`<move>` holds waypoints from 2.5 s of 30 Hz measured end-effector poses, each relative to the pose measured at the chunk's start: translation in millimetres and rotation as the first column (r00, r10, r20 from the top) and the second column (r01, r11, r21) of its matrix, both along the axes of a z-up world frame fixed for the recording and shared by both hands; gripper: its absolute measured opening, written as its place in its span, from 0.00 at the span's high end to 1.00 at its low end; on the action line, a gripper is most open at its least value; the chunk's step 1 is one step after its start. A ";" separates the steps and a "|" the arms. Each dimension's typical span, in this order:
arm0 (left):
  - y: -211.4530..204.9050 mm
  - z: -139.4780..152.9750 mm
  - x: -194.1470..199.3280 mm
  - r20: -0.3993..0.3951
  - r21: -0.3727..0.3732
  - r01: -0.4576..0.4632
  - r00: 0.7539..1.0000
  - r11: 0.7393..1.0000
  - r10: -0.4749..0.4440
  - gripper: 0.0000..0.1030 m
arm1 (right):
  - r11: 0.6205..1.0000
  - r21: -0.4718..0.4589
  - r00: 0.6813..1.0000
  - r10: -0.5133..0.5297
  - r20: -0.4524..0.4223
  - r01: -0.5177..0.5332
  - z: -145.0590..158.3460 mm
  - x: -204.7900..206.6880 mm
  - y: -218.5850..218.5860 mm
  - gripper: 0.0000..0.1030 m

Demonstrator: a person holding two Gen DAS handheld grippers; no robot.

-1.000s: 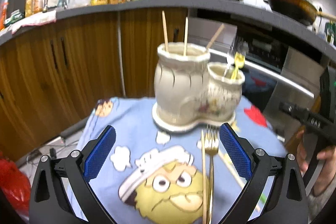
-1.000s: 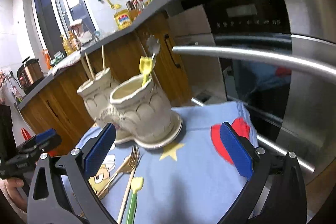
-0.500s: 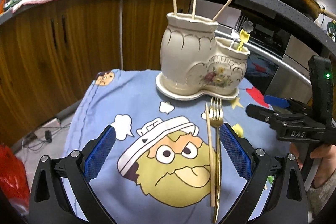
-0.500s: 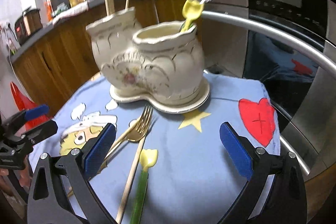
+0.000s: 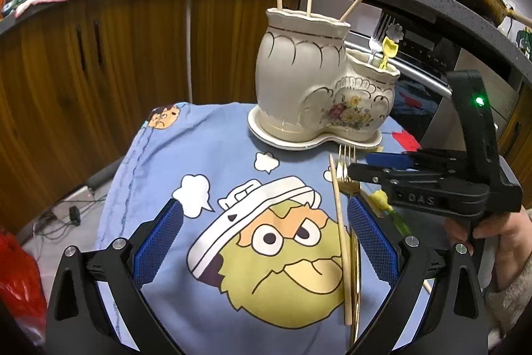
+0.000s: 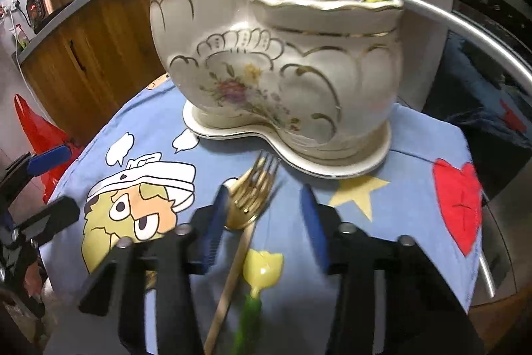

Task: Organize utensils
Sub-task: 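Grasp a gold fork with the right tool while the left tool grasps a chopstick, then drop the chopstick into the tall holder with left tool while right drops fork into small holder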

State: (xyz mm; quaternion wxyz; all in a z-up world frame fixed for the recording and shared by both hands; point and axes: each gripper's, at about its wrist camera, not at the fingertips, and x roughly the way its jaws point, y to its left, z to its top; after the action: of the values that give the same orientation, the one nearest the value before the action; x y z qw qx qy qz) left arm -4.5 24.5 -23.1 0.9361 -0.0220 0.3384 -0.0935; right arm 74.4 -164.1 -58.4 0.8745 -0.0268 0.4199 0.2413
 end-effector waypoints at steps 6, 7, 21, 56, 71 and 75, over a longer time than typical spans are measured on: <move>0.3 -0.9 0.5 0.000 -0.004 0.004 1.000 1.000 -0.004 0.05 | 1.000 0.015 1.000 0.012 -0.023 -0.012 -4.7 6.2 1.5 0.73; 0.2 -1.2 1.1 -0.002 -0.004 0.004 1.000 1.000 -0.004 0.05 | 1.000 0.007 1.000 0.011 -0.023 -0.011 -5.1 7.0 2.8 0.74; -39.8 -5.3 11.7 -0.125 0.092 0.093 0.989 0.991 -0.081 0.07 | 0.992 0.104 0.996 0.070 0.063 -0.076 20.6 -29.9 -33.3 0.93; -70.8 0.5 9.6 -0.053 0.145 0.185 0.982 0.972 -0.179 0.95 | 0.953 0.301 0.951 -0.065 0.303 -0.031 81.9 -76.8 -99.7 0.98; -25.3 92.7 22.9 0.296 -0.073 0.110 0.951 0.991 -0.084 0.95 | 0.931 0.339 0.795 -0.308 0.522 0.138 165.1 -55.7 -97.3 0.98; -22.7 119.3 52.6 0.367 -0.110 0.091 0.929 0.990 -0.044 0.95 | 0.906 0.373 0.712 -0.396 0.580 0.200 185.9 -41.2 -98.6 0.98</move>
State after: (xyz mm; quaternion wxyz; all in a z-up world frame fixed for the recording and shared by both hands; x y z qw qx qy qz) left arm 48.1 1.8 96.1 0.9755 -0.0513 0.1533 -0.1493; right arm 33.2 -262.7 127.5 0.9864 0.0865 0.0539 0.1289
